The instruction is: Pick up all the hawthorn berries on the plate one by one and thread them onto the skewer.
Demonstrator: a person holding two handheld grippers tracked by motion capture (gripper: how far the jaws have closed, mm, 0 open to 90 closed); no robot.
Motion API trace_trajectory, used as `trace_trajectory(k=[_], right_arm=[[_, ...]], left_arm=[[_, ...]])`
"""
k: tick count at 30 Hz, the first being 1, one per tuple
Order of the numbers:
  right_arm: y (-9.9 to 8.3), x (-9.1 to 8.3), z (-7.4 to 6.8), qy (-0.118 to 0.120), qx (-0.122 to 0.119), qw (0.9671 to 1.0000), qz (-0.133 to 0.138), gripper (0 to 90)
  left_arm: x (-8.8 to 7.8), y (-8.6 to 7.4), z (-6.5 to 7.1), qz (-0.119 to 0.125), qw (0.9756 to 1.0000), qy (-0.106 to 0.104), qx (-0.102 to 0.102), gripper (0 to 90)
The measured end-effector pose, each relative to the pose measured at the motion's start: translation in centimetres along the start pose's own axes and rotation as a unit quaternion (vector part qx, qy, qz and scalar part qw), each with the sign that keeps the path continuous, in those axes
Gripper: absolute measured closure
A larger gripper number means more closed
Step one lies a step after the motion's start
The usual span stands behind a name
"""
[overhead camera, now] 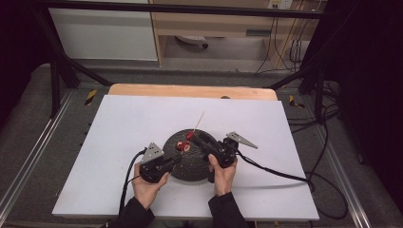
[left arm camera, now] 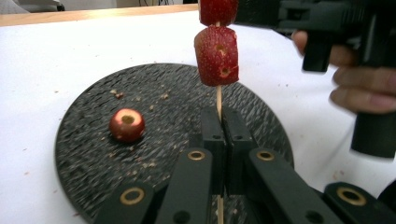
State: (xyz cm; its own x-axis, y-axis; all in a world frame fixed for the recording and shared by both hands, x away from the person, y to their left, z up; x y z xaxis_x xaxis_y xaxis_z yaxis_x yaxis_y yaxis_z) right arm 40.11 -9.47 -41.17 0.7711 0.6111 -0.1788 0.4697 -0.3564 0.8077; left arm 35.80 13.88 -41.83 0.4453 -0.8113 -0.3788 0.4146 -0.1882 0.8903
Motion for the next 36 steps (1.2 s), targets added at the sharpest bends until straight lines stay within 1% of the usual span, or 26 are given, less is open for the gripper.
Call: trace_trajectory(k=[2,4,7,9,11,13,15,18,20,23,25,27,28,29,30,32,36], right_arm=[[0.3,-0.3,0.3,-0.007,-0.018,0.9998,-0.01,36.9],[0.4,-0.5,0.8,-0.012,-0.032,0.9991,-0.026,32.2],[0.4,-0.9,1.7,-0.024,-0.056,0.9968,-0.052,23.0],[0.4,-1.2,2.3,-0.032,-0.069,0.9946,-0.071,17.8],[0.3,-1.4,2.8,-0.041,-0.087,0.9912,-0.091,13.8],[0.3,-1.6,3.1,-0.048,-0.109,0.9862,-0.116,10.2],[0.2,-1.6,3.3,-0.05,-0.132,0.9806,-0.135,9.2],[0.1,-1.6,3.5,-0.061,-0.155,0.9726,-0.162,6.7],[0.1,-1.6,3.7,-0.064,-0.165,0.9682,-0.177,5.6],[0.2,-1.6,3.7,-0.068,-0.176,0.9634,-0.19,4.2],[0.3,-1.5,3.6,-0.071,-0.188,0.959,-0.199,3.5],[0.4,-1.4,3.5,-0.071,-0.194,0.9566,-0.205,3.2],[0.5,-1.3,3.4,-0.073,-0.2,0.9546,-0.208,3.0],[0.6,-1.2,3.3,-0.075,-0.207,0.9521,-0.212,2.9],[0.7,-1.1,3.1,-0.076,-0.211,0.9504,-0.216,2.9],[0.9,-0.8,2.7,-0.076,-0.219,0.9475,-0.221,3.0],[1.5,0.1,1.8,-0.079,-0.232,0.9411,-0.233,3.4]], left_arm=[[-0.4,-0.3,-0.2,-0.007,1.0,0.002,0.002,88.7],[-0.8,-0.5,-0.5,-0.013,0.9999,0.004,0.006,88.7],[-1.6,-0.9,-0.8,-0.029,0.9994,0.007,0.017,88.7],[-2.2,-1.2,-1.2,-0.038,0.9991,0.007,0.019,88.6],[-2.7,-1.5,-1.5,-0.046,0.9987,0.003,0.022,88.6],[-3.3,-1.7,-1.8,-0.052,0.9983,0.002,0.024,88.5],[-3.9,-2.0,-2.0,-0.056,0.9982,0.003,0.022,88.5],[-4.9,-2.3,-2.3,-0.061,0.9978,0.007,0.024,88.5],[-5.6,-2.5,-2.5,-0.067,0.9973,0.012,0.028,88.5],[-6.5,-2.9,-2.9,-0.074,0.9968,0.013,0.027,88.5],[-7.0,-3.1,-3.2,-0.077,0.9966,0.013,0.024,88.4],[-7.5,-3.4,-3.5,-0.08,0.9965,0.011,0.022,88.4],[-7.6,-3.5,-3.6,-0.083,0.9962,0.011,0.023,88.4],[-7.8,-3.7,-3.8,-0.086,0.996,0.01,0.024,88.4],[-8.0,-3.8,-3.9,-0.086,0.996,0.009,0.022,88.4],[-8.3,-4.0,-4.1,-0.088,0.9959,0.008,0.022,88.4],[-8.7,-4.1,-4.5,-0.083,0.9964,0.007,0.016,88.4]])
Point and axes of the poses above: each handheld gripper's, and its own axes: x roughly forward along the jaws, y roughly out of its top, z roughly to its right, the point moved 1 cm from there along x, roughly forward along the jaws, and after that the axes turned 12 degrees about -y, right-handed, at the moved point
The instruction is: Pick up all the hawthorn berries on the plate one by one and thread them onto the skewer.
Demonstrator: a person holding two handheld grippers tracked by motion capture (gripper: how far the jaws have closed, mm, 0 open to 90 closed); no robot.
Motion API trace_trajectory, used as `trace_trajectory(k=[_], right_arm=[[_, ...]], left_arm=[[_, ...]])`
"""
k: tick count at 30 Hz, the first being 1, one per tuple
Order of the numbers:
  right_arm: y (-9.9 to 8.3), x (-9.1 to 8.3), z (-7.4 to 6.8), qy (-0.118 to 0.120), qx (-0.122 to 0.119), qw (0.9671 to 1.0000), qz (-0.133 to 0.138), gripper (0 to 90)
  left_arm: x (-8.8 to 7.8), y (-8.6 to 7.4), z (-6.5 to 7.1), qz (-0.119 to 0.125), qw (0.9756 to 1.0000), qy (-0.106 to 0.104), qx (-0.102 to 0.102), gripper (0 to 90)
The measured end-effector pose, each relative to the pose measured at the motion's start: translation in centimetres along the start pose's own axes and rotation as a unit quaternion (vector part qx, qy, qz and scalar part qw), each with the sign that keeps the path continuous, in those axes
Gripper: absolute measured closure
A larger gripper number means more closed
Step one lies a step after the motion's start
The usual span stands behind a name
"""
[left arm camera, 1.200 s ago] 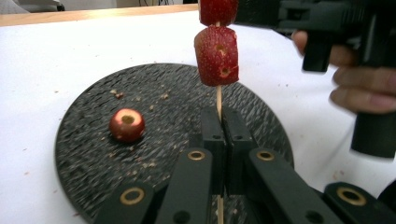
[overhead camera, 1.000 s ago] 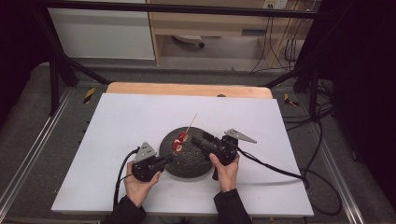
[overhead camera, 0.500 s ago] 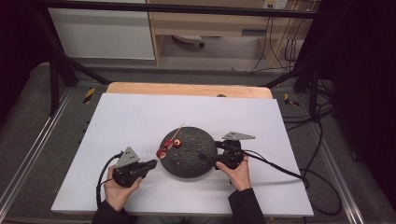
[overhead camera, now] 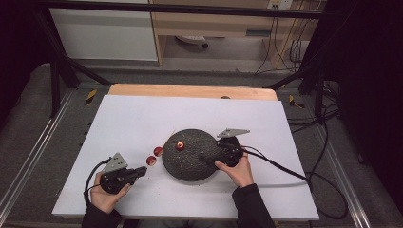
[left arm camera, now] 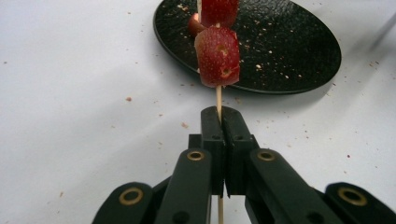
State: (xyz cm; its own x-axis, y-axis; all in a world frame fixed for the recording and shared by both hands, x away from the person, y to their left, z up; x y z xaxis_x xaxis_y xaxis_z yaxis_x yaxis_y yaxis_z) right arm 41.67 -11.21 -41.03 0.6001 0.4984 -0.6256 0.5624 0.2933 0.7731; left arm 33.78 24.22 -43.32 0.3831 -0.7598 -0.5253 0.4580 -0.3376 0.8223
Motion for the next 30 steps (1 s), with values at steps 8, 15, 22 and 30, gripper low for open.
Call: trace_trajectory(k=[8,15,22,30], right_arm=[[2.6,1.4,-1.6,0.005,-0.026,0.9995,-0.018,4.9],[4.4,3.2,-2.6,0.001,-0.041,0.9982,-0.044,6.6],[5.9,5.4,-3.6,-0.006,-0.06,0.9951,-0.078,12.4],[6.4,7.7,-4.0,-0.015,-0.064,0.9897,-0.127,21.0]], left_arm=[[-0.7,-0.4,-0.3,-0.001,0.9999,0.01,0.003,88.4],[-0.9,-0.6,-0.6,-0.002,0.9999,0.013,0.001,88.4],[-0.9,-0.7,-0.7,-0.003,0.9999,0.013,0.0,88.4],[-0.8,-0.7,-0.9,-0.006,0.9999,0.016,-0.002,88.4]])
Point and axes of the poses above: each handheld gripper's, and its own axes: x roughly forward along the jaws, y roughly out of its top, z roughly to its right, the point moved 1 cm from there along x, roughly forward along the jaws, and after that the axes turned 12 degrees about -y, right-handed, at the moved point
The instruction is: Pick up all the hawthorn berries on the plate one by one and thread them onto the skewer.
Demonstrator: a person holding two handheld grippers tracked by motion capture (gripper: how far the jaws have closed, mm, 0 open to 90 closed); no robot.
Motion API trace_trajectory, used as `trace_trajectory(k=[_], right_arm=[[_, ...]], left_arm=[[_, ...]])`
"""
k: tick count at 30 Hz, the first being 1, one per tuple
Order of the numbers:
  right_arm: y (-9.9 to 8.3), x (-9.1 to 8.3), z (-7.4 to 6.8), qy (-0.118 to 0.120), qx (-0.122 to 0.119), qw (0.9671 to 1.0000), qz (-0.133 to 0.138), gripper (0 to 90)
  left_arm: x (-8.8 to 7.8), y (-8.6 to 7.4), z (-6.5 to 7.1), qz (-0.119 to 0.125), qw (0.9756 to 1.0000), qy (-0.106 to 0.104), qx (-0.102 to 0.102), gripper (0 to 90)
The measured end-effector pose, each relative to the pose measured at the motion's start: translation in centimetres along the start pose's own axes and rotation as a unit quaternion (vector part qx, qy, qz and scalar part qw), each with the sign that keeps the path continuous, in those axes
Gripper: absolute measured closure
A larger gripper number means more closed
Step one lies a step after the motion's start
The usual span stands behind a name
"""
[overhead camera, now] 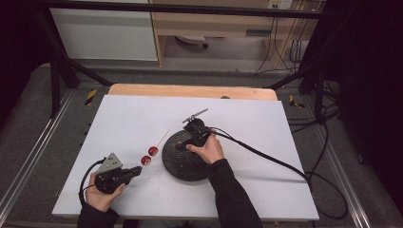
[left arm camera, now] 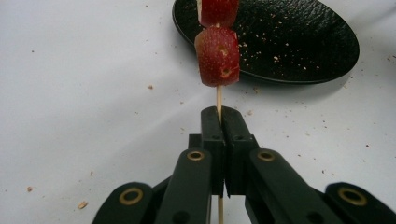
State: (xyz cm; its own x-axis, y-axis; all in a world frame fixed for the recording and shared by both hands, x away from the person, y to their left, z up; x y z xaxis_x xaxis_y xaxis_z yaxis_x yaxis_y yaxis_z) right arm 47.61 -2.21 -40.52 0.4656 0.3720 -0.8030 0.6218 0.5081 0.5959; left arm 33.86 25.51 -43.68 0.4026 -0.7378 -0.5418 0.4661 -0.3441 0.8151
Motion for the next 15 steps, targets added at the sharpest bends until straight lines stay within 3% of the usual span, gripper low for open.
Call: trace_trajectory(k=[15], right_arm=[[0.7,2.4,-0.4,0.005,0.021,0.9989,-0.042,46.1]], left_arm=[[0.0,0.0,-0.1,-0.001,1.0,0.0,-0.002,88.4]])
Point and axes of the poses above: each handheld gripper's, and its own axes: x roughly forward along the jaws, y roughly out of its top, z roughly to its right, the point moved 1 cm from there along x, roughly forward along the jaws, and after that the axes turned 12 degrees about -y, right-handed, at the moved point
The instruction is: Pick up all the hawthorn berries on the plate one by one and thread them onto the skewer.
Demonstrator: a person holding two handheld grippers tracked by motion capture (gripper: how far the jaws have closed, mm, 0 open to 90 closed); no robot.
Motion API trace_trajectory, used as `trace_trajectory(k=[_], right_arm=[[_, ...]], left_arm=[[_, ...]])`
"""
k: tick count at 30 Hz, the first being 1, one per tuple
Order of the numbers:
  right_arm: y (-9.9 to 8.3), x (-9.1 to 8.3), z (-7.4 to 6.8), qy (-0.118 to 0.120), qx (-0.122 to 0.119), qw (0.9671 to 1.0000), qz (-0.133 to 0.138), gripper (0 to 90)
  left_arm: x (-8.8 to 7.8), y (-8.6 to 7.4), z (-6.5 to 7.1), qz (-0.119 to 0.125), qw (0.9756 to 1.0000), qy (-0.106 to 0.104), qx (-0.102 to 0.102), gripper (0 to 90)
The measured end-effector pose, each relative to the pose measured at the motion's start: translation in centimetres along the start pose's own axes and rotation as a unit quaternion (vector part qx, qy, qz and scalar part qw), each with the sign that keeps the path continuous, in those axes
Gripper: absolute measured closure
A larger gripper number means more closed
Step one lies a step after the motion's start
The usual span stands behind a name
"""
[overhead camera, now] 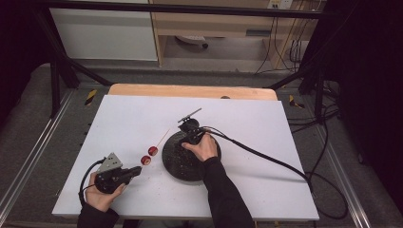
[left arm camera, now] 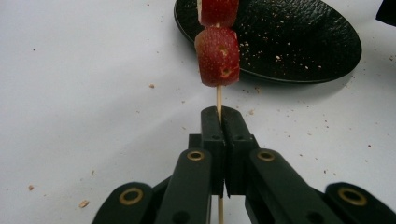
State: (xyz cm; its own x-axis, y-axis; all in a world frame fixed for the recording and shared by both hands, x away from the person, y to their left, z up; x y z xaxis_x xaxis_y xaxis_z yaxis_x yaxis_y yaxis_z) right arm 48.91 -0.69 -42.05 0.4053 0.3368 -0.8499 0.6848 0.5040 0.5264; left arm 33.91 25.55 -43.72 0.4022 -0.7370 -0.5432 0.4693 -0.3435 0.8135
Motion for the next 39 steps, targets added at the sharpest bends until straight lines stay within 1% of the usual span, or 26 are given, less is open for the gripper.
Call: trace_trajectory(k=[5,7,10,11,16,18,28,32,39], right_arm=[[0.0,0.5,0.2,0.005,0.009,0.9999,-0.008,53.0],[0.0,0.6,0.1,0.008,0.019,0.9997,-0.014,55.1],[0.0,0.8,0.2,0.012,0.021,0.9996,-0.017,57.2],[0.0,0.9,0.1,0.015,0.025,0.9994,-0.017,57.8],[0.0,1.0,0.2,0.014,0.026,0.9993,-0.024,61.9],[0.0,1.0,0.2,0.015,0.028,0.9991,-0.027,62.1],[0.0,0.8,0.3,0.019,0.035,0.9988,-0.027,63.0],[0.1,0.3,0.2,0.021,0.039,0.9987,-0.024,63.1],[0.0,-1.0,0.0,0.025,0.04,0.9989,-0.007,63.3]], left_arm=[[0.0,0.0,0.0,0.0,1.0,0.0,0.0,88.4],[0.0,0.0,0.0,0.0,1.0,0.0,0.0,88.4],[0.0,0.0,0.0,0.0,1.0,0.0,0.0,88.4],[0.0,0.0,0.0,0.0,1.0,0.0,0.0,88.4],[0.0,0.0,0.0,0.0,1.0,0.001,0.0,88.4],[0.0,0.0,0.0,0.0,1.0,0.001,0.001,88.4],[0.0,0.0,0.0,-0.001,1.0,0.002,0.002,88.4],[0.0,0.0,0.1,0.0,1.0,0.002,0.002,88.4],[0.0,0.1,0.2,0.0,1.0,0.003,0.005,88.4]])
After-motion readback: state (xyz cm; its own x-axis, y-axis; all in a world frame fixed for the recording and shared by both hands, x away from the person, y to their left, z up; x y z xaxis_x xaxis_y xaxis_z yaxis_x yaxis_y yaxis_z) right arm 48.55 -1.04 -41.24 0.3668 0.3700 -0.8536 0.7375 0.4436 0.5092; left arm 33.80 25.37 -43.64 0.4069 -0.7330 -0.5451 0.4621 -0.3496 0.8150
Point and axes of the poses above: each handheld gripper's, and its own axes: x roughly forward along the jaws, y roughly out of its top, z roughly to its right, the point moved 1 cm from there along x, roughly forward along the jaws, and after that the axes turned 12 degrees about -y, right-handed, at the moved point
